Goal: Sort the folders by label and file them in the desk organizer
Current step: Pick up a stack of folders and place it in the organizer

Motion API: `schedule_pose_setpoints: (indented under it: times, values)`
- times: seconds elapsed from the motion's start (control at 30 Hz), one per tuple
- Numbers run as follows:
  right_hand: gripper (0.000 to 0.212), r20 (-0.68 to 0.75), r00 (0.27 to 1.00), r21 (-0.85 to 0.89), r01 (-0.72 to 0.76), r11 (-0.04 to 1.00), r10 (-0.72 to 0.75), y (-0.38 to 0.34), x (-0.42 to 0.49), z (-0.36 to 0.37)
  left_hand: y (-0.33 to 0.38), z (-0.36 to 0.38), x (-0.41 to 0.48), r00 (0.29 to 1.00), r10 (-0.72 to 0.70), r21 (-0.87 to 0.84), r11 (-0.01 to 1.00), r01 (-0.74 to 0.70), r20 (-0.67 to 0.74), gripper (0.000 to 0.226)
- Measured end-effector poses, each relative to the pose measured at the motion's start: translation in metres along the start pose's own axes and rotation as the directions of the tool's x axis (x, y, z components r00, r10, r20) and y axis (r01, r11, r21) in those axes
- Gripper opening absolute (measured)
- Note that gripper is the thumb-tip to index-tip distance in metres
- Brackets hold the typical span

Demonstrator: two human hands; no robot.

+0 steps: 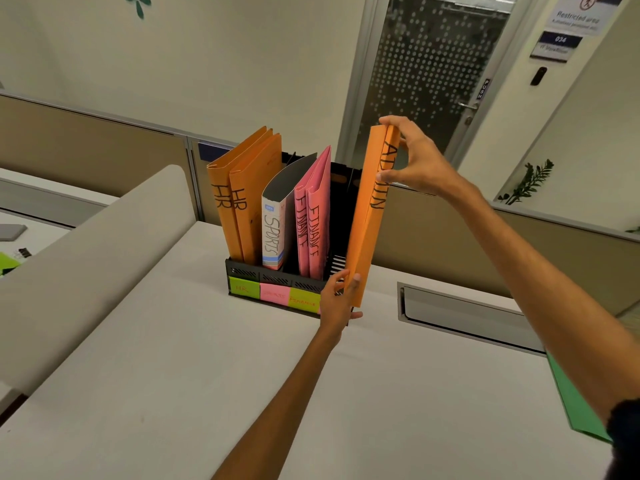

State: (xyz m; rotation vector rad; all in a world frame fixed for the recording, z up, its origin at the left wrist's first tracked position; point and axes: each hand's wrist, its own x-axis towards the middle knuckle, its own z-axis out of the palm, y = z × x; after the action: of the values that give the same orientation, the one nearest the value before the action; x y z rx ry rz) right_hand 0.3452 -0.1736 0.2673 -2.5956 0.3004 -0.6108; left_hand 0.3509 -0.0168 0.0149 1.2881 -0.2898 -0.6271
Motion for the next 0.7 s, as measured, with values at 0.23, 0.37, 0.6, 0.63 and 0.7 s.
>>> schedule_pose_setpoints:
  times: [0.23, 0.37, 0.6, 0.63, 0.7]
  values:
    - [0.081, -0.057, 0.998, -0.004, 0.026, 1.000, -0.026, 0.011, 0.006, 0.005, -0.017, -0.031, 0.031, 0.972, 0.200, 0.452, 0.861, -0.234, 0.122, 0.048]
    - [0.080, -0.067, 0.997, -0.026, 0.029, 0.999, -0.030, 0.009, 0.012, 0.013, -0.013, -0.044, 0.049, 0.959, 0.124, 0.818, 0.501, -0.284, 0.257, 0.062]
    - [0.081, -0.110, 0.994, -0.022, 0.023, 0.999, -0.025, 0.003, 0.019, 0.024, -0.023, -0.042, 0.047, 0.966, 0.079, 0.935, 0.243, -0.259, 0.247, 0.058]
    - [0.082, -0.120, 0.992, -0.029, 0.025, 0.999, -0.028, 0.001, 0.018, 0.025, -0.025, -0.040, 0.046, 0.967, 0.094, 0.939, 0.235, -0.252, 0.236, 0.056]
    - [0.082, -0.148, 0.988, -0.063, 0.027, 0.998, -0.036, -0.002, 0.015, 0.028, -0.027, -0.038, 0.044, 0.964, 0.134, 0.941, 0.224, -0.255, 0.229, 0.049]
